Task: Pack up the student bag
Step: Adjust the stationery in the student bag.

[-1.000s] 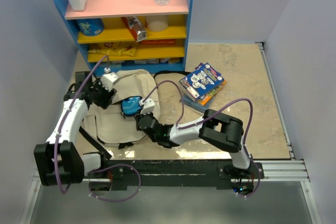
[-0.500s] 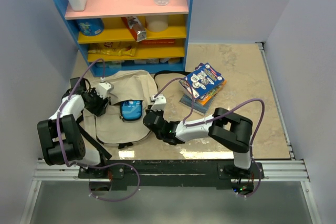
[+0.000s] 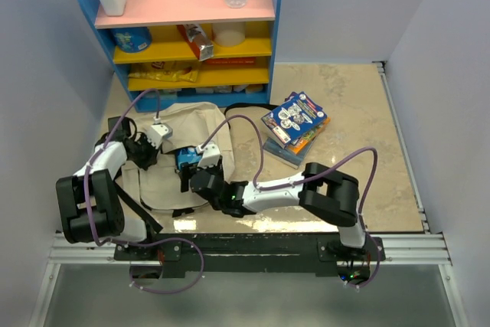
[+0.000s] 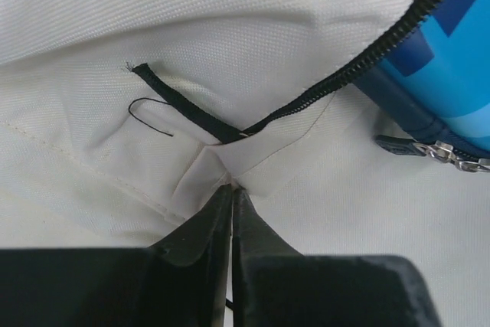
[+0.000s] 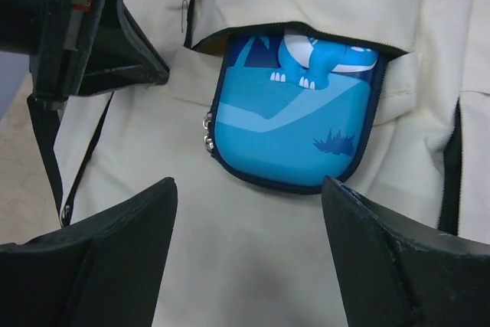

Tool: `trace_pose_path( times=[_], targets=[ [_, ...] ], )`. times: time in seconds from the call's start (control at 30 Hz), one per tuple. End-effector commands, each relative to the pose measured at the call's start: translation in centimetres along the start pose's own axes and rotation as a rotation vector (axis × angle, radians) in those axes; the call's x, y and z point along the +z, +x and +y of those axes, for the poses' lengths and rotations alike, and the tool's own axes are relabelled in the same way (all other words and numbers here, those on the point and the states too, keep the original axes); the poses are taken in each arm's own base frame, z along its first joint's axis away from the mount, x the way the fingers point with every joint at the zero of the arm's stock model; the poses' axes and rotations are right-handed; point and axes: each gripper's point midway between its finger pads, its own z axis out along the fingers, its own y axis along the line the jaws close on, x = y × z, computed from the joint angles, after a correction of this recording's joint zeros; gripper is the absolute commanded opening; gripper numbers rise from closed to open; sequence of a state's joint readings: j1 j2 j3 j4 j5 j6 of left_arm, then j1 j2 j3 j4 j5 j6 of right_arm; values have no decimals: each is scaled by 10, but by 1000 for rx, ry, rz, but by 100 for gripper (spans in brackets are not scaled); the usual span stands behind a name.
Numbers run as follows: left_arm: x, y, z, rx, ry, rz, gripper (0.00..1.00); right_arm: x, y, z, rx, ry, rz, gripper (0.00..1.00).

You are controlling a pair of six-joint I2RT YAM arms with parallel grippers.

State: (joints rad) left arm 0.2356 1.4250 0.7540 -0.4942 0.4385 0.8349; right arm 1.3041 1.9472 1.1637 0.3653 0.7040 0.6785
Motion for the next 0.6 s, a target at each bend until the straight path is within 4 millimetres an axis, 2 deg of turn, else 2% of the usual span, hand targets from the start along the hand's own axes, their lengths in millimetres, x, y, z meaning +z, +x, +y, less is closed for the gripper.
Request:
trace_pose_path(
  times=[0.0, 0.17, 0.33, 0.57],
  targets=[
    [-3, -18, -15, 71, 55, -89, 5, 14, -5, 1, 2, 3, -3, 80],
    [-7, -21, -16, 72, 66, -94, 3, 39, 5, -6, -64, 65, 17, 84],
    [-8, -24, -19, 64, 78, -108, 3, 48, 5, -7, -107, 143, -2, 84],
    [-5, -19, -22, 59, 92, -98, 2, 55, 15, 8, -98, 66, 41, 82]
  ],
)
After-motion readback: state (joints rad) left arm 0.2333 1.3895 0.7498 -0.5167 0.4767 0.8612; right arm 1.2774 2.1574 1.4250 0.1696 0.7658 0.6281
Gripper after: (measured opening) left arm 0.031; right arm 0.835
